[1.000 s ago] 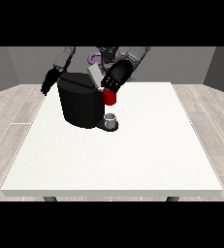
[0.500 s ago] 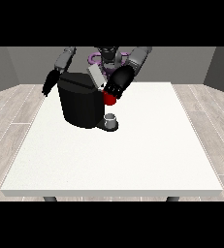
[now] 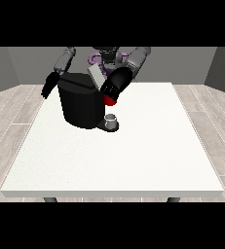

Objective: Insert the coffee pod into the coffee machine and close the lid

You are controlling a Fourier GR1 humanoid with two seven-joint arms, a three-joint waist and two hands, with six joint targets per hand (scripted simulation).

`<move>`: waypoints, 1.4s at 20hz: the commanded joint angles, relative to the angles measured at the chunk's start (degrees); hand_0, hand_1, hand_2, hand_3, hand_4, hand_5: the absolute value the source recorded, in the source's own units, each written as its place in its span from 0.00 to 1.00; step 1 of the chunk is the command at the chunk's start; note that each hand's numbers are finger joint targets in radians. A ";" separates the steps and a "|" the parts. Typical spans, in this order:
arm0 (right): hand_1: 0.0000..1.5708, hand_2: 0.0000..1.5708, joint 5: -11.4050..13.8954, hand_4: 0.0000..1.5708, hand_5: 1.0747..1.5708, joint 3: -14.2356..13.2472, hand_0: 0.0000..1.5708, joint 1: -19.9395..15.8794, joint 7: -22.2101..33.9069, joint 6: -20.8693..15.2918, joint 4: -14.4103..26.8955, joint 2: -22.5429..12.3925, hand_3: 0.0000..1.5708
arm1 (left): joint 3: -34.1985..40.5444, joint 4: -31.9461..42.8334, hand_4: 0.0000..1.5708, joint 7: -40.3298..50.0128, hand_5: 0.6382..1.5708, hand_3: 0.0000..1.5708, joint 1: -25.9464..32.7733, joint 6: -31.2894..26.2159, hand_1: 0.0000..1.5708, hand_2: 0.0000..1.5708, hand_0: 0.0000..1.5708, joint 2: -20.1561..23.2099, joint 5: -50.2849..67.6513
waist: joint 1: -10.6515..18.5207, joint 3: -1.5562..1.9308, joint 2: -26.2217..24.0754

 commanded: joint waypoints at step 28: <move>0.00 0.00 -0.40 0.00 1.00 -0.53 0.00 0.60 0.44 0.92 1.64 -0.33 0.00 | -2.07 0.07 0.00 -1.79 1.00 0.13 2.62 4.71 0.00 0.19 0.00 -0.47 -5.68 | 1.36 0.01 -2.73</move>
